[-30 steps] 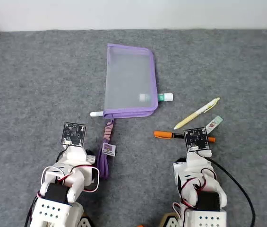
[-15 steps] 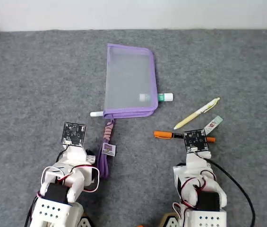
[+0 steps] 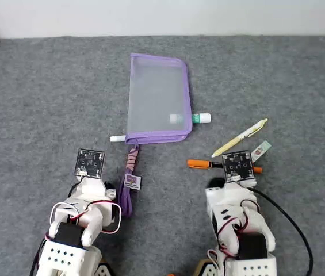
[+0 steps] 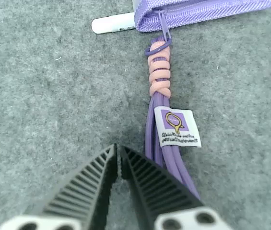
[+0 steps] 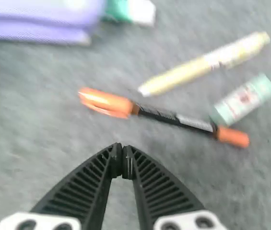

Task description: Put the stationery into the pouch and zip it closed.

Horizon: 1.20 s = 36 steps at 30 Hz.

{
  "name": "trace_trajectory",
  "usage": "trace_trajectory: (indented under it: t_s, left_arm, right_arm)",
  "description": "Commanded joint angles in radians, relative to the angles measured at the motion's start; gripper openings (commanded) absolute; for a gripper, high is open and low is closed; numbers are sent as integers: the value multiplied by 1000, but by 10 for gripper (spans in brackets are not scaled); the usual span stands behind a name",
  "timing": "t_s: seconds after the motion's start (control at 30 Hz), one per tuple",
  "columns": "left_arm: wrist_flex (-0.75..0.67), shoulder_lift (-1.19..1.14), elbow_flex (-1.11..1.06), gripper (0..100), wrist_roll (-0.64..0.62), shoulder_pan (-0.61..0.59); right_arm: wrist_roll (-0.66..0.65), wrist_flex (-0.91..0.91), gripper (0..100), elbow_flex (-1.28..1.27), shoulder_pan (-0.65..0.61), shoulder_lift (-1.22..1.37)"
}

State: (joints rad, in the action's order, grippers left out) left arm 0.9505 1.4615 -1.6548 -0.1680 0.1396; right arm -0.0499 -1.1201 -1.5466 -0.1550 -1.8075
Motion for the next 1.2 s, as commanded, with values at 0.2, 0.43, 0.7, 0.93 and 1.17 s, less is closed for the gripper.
trace_trajectory:
  t_s: [0.2, 0.43, 0.7, 0.93, 1.17]
  left_arm:
    - [-20, 12, 12, 14, -5, -8]
    - [-20, 12, 12, 14, -5, -8]
    - [-20, 12, 12, 14, -5, -8]
    - [-20, 12, 12, 14, -5, -8]
    - [-20, 12, 12, 14, -5, -8]
  right_arm:
    - [109, -38, 8, 347, -239, 295]
    - [222, -44, 8, 776, -354, 932]
    - [293, -48, 9, 1123, -406, 1477]
    - [391, -148, 69, 1401, -456, 1788]
    - [488, -282, 234, 1709, -469, 2055]
